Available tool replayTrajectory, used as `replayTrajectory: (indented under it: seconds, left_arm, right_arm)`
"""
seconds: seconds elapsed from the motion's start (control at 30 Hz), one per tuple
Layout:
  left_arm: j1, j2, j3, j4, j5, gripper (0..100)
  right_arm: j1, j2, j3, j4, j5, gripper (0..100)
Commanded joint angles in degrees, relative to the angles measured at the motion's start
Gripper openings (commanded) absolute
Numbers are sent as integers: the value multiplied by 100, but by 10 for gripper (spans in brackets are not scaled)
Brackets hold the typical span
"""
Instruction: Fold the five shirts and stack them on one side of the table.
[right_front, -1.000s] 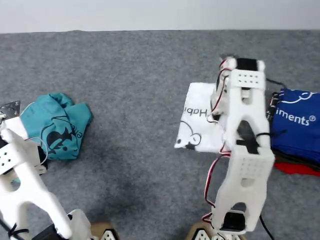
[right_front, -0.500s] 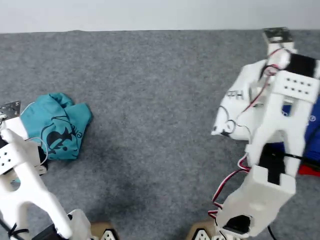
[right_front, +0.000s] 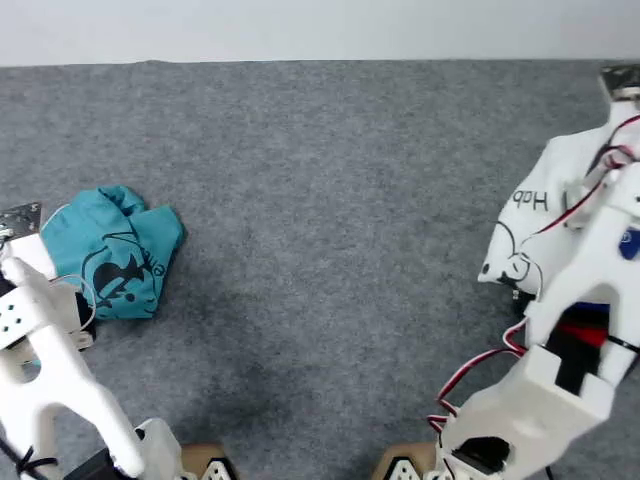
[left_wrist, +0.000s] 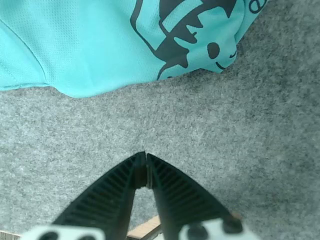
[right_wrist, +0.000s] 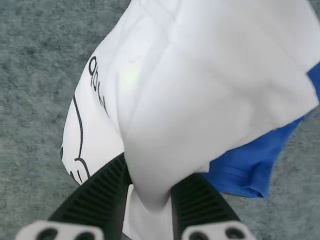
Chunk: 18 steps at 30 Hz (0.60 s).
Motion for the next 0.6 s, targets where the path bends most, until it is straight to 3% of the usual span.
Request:
replayTrajectory:
  seconds: [0.0,0.57]
  left_arm:
    - [26,-211,-163,35,-35,6]
    - [26,-202,-163,44,-35,6]
  right_arm:
    - [295,-391,-211,-31,97,9]
    - [945,-31,-202,-716,615,9]
